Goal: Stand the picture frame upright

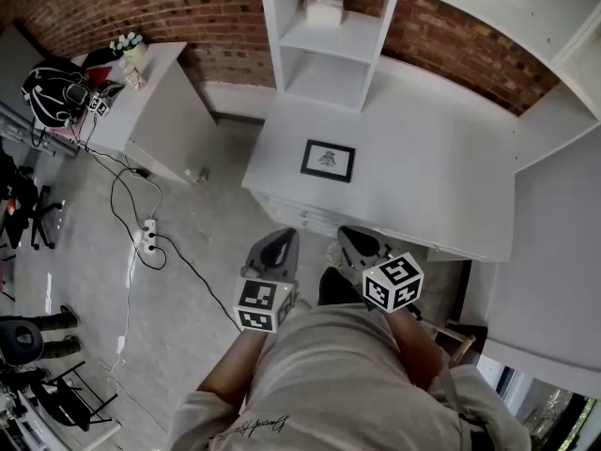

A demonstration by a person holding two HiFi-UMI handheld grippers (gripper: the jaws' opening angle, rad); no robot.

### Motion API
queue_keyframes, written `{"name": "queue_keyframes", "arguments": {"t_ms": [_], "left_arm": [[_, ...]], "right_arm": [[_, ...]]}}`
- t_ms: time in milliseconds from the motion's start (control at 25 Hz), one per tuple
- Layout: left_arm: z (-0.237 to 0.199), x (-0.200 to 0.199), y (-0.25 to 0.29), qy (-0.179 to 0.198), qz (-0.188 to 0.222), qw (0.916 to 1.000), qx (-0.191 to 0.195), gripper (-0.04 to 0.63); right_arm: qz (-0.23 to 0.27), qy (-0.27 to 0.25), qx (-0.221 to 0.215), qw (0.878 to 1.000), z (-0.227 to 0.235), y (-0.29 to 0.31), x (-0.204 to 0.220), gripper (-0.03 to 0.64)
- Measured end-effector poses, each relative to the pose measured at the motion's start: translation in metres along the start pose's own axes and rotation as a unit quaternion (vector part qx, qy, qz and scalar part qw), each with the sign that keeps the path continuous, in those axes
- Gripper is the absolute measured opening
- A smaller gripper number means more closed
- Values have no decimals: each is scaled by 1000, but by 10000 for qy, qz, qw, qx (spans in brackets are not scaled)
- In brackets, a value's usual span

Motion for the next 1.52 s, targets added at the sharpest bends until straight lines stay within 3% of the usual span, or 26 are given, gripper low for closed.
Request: {"name": "queue_keyframes", "arguments": {"t_ms": [320,760,1200,1520], "left_arm": [[-17,-46,82,-127,65,9997,-215,20],[-22,-80,158,-303,97,9980,-547,20],[-34,-83,190,-202,-189,9984,-486,20],[-60,-74,231,-183,-534,9983,-165,20]], "right_arm": [[16,-171,-194,9997,82,40,-64,29],[-132,-206,-533,9983,155,64,-95,29],[-162,133,-354,9992,187,75,-95,29],[-253,451,171,9985,215,89,-85,29]]}}
Point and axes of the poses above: the fingertips, and each gripper's own axes: y forward along the fingers, z to its right, x out of its underside, the point moved 1 cm from there along -y, backward along the fingers, and after that the axes turned 6 degrees about -x, right-handed, at the moved point
